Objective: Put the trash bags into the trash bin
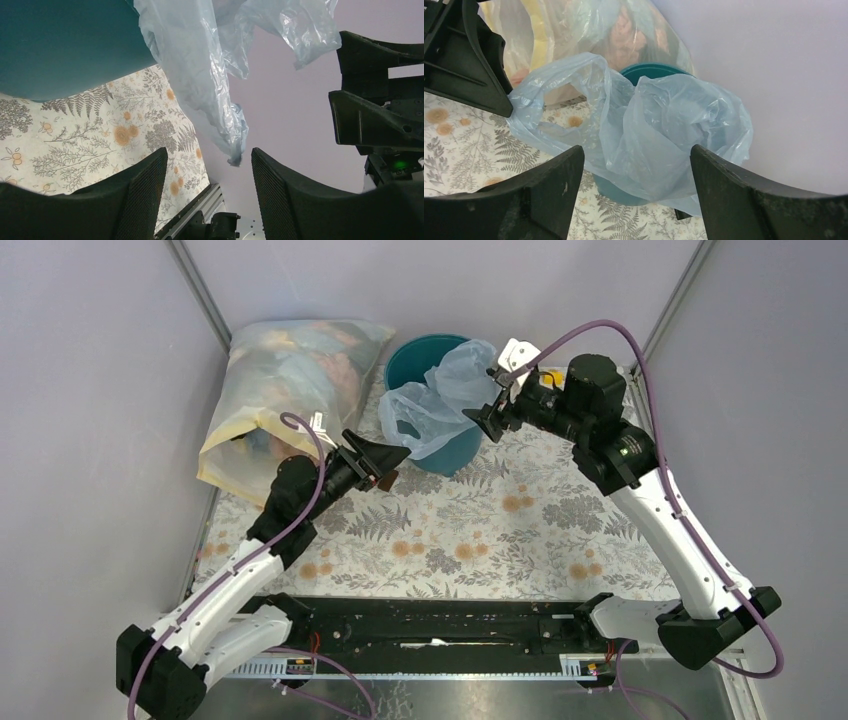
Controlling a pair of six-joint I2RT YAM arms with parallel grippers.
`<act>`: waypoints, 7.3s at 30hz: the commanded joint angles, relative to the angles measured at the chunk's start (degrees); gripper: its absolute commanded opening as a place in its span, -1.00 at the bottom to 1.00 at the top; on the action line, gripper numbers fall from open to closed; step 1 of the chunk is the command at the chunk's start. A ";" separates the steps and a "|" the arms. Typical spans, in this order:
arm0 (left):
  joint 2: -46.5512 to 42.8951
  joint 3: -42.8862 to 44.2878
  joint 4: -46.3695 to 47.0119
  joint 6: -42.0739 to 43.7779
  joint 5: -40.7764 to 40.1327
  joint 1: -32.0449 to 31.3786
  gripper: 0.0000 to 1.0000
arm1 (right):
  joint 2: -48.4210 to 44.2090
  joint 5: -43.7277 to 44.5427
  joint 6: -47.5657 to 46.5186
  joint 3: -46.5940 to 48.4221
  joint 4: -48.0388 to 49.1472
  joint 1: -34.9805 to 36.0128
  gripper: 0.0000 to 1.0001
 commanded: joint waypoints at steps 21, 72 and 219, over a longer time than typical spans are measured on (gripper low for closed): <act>7.02 3.35 11.43 -1.04 -4.85 -1.38 -0.04 | 5.98 14.84 -22.69 0.69 8.13 4.09 0.28; 25.25 50.84 -26.35 26.50 25.47 24.55 -1.00 | 3.34 39.73 22.88 15.74 -21.10 -5.84 -0.40; 13.35 28.63 -28.18 31.29 27.68 26.92 -1.00 | 23.62 41.47 39.72 20.52 -14.89 -4.58 0.59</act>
